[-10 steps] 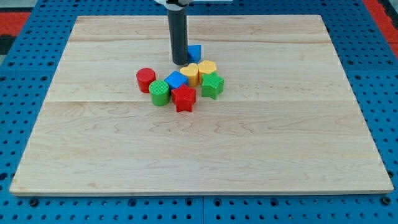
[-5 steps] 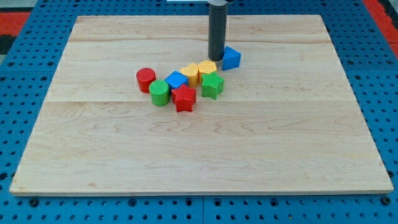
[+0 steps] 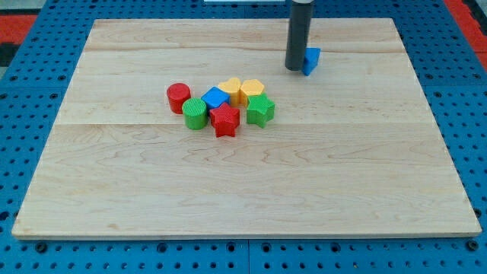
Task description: Move the blue triangle towards the top right
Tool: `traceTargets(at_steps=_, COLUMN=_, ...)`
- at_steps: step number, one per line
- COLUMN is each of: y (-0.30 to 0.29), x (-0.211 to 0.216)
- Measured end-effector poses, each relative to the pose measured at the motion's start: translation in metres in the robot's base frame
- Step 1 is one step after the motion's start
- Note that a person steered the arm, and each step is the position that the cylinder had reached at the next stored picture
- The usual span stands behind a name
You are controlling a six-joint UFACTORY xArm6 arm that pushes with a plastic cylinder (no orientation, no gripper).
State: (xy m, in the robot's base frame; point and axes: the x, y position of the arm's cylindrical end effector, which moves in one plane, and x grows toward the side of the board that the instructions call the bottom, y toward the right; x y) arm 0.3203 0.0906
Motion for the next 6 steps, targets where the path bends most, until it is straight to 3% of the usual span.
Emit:
traceTargets(at_steps=1, y=0.013, x=0.035)
traceTargets(at_steps=2, y=0.023, x=0.026)
traceTargets(at_steps=4, y=0.023, x=-0.049)
traceTargets(at_steps=5, y=0.025, x=-0.047)
traceTargets(at_steps=6, y=0.002, x=-0.01)
